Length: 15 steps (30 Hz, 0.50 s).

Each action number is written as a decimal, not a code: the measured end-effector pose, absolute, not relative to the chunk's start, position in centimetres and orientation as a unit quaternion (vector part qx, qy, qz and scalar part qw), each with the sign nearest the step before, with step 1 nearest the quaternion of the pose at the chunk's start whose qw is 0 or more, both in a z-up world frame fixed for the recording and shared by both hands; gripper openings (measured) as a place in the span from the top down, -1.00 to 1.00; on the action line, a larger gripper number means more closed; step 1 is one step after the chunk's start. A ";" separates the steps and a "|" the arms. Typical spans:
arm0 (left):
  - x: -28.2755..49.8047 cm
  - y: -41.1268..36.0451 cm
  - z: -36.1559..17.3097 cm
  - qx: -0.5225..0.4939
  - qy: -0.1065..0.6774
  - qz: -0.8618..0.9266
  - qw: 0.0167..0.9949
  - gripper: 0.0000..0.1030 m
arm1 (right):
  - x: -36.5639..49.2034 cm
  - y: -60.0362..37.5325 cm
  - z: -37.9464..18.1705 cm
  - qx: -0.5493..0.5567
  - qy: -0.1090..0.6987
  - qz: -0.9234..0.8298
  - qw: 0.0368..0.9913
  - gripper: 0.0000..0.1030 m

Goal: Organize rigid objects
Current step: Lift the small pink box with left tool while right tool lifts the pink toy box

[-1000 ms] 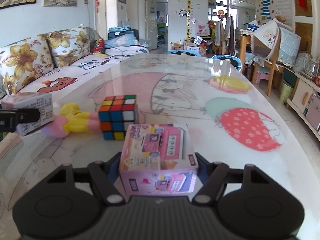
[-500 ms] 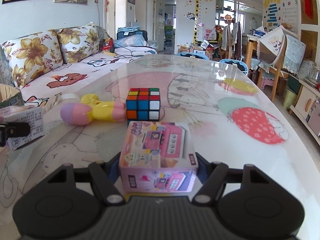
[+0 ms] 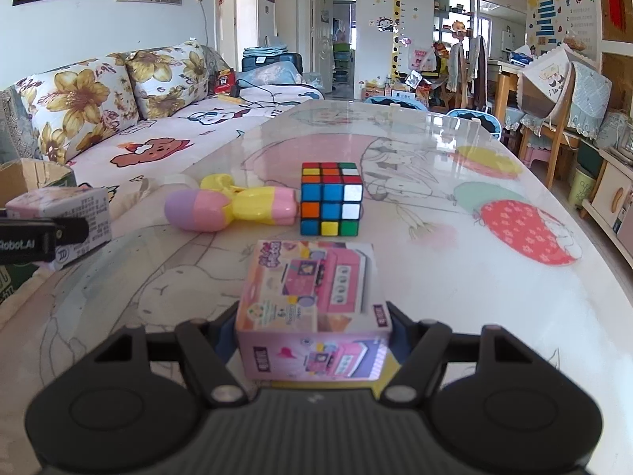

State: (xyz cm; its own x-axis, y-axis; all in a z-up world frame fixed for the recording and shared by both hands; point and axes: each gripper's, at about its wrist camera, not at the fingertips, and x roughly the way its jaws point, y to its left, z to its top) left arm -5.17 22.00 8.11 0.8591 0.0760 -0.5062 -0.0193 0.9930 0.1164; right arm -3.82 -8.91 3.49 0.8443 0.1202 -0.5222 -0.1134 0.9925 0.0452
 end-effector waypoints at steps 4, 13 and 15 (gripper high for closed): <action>-5.2 22.3 8.2 0.045 0.257 0.029 0.965 -0.69 | -4.1 -8.3 3.7 0.005 0.278 0.064 0.959 -0.38; -4.9 23.0 8.8 0.039 0.239 0.044 0.969 -0.69 | -4.5 -6.4 4.9 -0.007 0.271 0.081 0.959 -0.38; -4.8 23.2 9.0 0.036 0.233 0.047 0.971 -0.69 | -4.5 -5.9 5.2 -0.008 0.270 0.087 0.959 -0.38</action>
State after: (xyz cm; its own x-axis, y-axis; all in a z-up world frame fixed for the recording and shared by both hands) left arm -4.77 23.24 8.96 0.8866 0.1086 -0.4496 -0.0749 0.9929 0.0921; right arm -4.50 -5.92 5.19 0.8394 0.1627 -0.5186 -0.1709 0.9848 0.0323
